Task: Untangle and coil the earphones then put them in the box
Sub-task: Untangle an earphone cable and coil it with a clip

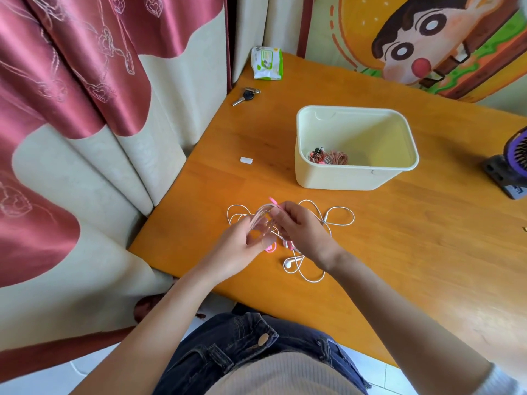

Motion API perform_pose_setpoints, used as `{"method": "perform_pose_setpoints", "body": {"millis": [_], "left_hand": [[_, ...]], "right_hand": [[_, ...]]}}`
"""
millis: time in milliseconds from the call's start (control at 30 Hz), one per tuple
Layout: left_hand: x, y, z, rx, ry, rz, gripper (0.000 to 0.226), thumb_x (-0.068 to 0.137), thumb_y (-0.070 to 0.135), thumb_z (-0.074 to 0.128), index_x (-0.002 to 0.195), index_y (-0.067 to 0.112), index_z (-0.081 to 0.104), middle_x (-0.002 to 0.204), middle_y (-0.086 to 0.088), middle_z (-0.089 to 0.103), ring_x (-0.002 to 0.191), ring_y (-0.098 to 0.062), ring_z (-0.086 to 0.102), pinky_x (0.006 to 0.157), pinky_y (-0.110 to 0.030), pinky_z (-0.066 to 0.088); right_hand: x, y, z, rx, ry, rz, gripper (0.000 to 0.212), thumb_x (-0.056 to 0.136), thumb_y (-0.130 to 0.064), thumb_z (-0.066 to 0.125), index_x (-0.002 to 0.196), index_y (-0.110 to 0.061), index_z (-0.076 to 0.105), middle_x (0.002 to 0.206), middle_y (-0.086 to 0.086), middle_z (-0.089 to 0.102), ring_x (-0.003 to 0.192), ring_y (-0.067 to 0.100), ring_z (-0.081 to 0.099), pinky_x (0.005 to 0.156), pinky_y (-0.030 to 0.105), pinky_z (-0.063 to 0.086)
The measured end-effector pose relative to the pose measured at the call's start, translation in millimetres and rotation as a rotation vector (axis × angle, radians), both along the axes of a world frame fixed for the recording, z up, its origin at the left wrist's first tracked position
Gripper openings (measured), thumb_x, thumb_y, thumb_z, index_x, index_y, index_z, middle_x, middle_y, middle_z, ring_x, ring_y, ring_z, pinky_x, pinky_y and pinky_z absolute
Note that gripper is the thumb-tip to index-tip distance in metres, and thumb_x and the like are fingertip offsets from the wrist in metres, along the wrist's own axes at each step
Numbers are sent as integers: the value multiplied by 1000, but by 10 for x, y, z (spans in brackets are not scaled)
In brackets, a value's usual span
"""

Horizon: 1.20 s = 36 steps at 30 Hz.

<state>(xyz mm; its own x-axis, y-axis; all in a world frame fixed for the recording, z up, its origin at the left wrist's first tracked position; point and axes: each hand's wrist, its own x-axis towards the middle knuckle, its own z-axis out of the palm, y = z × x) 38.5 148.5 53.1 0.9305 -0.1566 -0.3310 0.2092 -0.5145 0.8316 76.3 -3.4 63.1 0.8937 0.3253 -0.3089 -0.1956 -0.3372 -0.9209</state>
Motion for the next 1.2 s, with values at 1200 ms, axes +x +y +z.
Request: {"method": "perform_pose_setpoints", "body": {"millis": [1200], "left_hand": [[-110, -308, -213, 767, -130, -277, 18, 101, 16, 27, 98, 24, 43, 63, 10, 34, 66, -17, 41, 70, -31, 21]], "right_hand": [[70, 166, -143, -512, -133, 179, 44, 97, -44, 41, 86, -10, 67, 64, 4, 65, 66, 25, 66, 64, 32, 53]]}}
